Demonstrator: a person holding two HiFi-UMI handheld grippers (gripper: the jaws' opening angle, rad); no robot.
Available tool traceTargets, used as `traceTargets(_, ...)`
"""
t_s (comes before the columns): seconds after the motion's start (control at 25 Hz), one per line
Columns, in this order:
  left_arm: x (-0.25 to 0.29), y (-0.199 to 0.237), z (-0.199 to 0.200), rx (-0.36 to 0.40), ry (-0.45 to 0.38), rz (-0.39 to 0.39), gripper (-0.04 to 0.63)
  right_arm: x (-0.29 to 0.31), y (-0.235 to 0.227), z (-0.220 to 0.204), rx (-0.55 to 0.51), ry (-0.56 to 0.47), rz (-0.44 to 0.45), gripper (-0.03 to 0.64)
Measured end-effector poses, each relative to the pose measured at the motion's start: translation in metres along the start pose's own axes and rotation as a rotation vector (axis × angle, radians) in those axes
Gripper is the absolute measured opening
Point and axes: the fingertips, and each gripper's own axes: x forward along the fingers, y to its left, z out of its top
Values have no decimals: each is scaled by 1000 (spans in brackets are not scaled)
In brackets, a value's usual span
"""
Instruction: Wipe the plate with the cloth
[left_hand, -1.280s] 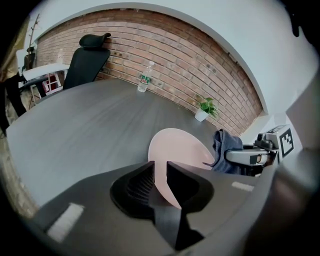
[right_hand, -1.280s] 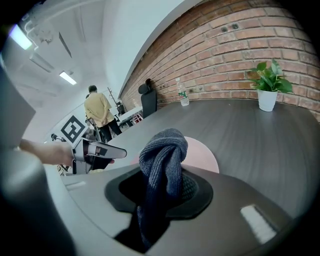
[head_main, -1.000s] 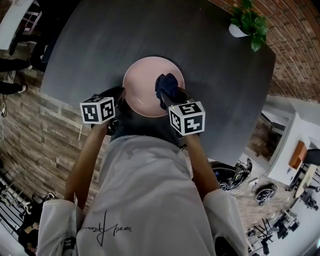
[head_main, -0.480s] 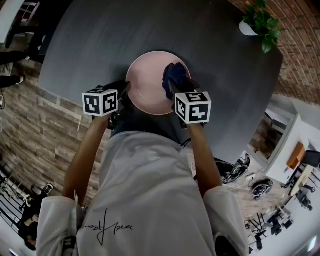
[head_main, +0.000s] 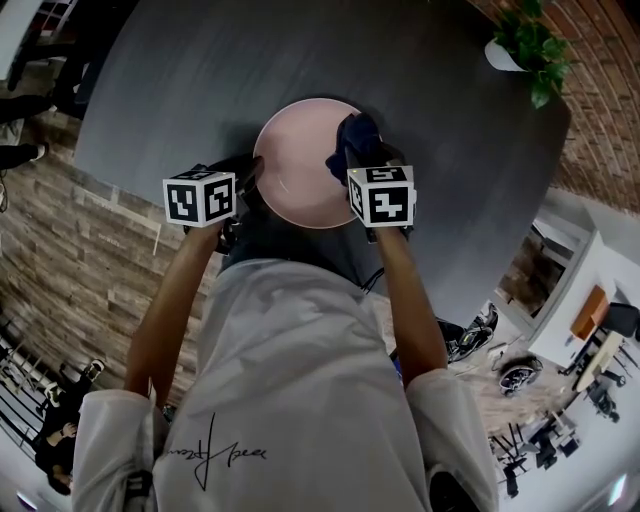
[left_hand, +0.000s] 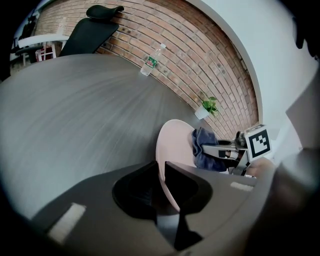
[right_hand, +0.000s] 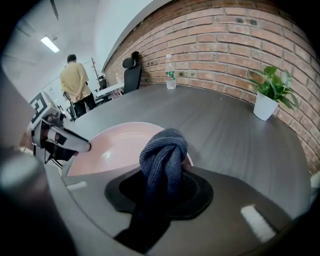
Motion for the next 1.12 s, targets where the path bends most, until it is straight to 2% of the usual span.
traceTargets(0.28,3,2,-5,-11,11,-9,54,13,2,0,-90,64,-81,100)
traceTargets(0.72,0,2,0,38,2,11,54,24,8,9,-151,133,-66,94)
traceTargets(1.12,-1,1,2,57,1,10,57,30,14,19,-170,118,-51,94)
